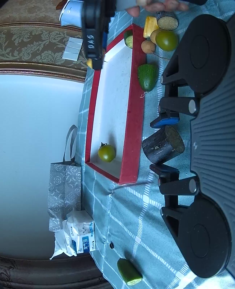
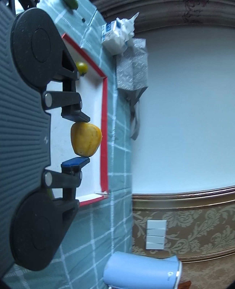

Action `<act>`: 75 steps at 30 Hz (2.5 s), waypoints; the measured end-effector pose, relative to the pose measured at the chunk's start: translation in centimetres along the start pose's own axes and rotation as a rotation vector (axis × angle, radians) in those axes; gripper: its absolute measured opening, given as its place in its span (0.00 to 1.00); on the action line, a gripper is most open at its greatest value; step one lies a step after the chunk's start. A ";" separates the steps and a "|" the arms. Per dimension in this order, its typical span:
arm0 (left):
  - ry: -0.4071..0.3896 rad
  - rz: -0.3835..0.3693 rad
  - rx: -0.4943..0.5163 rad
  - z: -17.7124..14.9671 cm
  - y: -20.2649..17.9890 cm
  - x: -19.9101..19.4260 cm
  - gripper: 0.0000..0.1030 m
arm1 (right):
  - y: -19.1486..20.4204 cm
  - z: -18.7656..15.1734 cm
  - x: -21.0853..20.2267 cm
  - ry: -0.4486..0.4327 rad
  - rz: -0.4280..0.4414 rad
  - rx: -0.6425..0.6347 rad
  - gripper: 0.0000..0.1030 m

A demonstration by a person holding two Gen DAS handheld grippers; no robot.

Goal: Organize fruits
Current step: 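Place the yellow piece in the tray with the right gripper while the left gripper grasps the dark chunk, then carry the dark chunk into the tray and open the left gripper, then move the right gripper toward the green avocado-like piece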

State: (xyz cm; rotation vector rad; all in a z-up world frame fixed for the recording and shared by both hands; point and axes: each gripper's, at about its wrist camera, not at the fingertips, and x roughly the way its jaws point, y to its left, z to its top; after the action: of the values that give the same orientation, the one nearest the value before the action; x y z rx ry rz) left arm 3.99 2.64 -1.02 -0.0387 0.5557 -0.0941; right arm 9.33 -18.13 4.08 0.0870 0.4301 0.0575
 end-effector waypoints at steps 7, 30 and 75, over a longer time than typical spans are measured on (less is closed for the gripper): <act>0.013 -0.002 -0.007 0.0 0.1 0.2 0.41 | -1.1 -1.8 2.4 0.075 -0.024 0.030 0.38; 0.012 0.045 -0.047 0.1 0.7 0.2 0.41 | 1.0 -7.4 -10.1 -0.216 0.106 -0.038 0.89; -0.076 0.099 0.074 7.0 -2.2 5.1 0.70 | 0.1 -7.1 -9.5 -0.167 0.126 -0.003 0.89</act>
State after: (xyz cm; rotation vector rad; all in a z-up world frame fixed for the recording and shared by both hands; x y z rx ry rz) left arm 11.88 0.06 2.40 0.0569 0.4774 -0.0162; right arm -2.24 -18.22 1.64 0.1145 0.2576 0.1737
